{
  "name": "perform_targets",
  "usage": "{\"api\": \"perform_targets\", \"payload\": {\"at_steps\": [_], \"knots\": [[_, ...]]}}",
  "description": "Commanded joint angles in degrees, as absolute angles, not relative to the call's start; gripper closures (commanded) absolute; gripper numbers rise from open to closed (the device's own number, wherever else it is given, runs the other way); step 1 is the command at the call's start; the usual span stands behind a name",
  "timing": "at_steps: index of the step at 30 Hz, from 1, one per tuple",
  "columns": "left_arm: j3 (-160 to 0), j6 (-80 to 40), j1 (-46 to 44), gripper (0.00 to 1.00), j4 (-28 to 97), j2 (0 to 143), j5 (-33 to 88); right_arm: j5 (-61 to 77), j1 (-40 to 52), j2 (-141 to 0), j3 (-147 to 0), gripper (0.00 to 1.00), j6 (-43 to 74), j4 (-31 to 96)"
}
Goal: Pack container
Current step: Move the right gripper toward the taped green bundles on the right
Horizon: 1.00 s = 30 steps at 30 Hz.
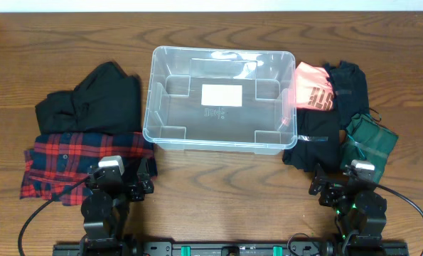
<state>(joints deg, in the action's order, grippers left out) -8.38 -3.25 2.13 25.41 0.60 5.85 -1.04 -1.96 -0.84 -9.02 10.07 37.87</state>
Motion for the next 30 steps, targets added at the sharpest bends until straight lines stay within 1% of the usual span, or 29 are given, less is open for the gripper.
{"api": "perform_targets", "payload": {"at_steps": [1,21,25,28,30], "knots": [[-7.3,-3.7,1.9,0.02,25.2,0.2,6.2,-1.1,-1.2,-0.5,-8.9,0.01,10.7,38.0],[-7.3,-3.7,1.9,0.02,25.2,0.2,6.2,-0.8,-1.2,-0.5,-8.9,0.01,10.8,37.9],[-7.3,-3.7,1.9,0.02,25.2,0.2,6.2,2.0,-1.2,-0.5,-8.9,0.01,13.9,37.7],[-7.3,-3.7,1.9,0.02,25.2,0.2,6.2,5.0,-1.2,-0.5,-9.0,0.01,19.0,37.2],[-7.3,-3.7,1.9,0.02,25.2,0.2,6.2,7.8,-1.2,-0.5,-9.2,0.01,19.0,36.7]]}}
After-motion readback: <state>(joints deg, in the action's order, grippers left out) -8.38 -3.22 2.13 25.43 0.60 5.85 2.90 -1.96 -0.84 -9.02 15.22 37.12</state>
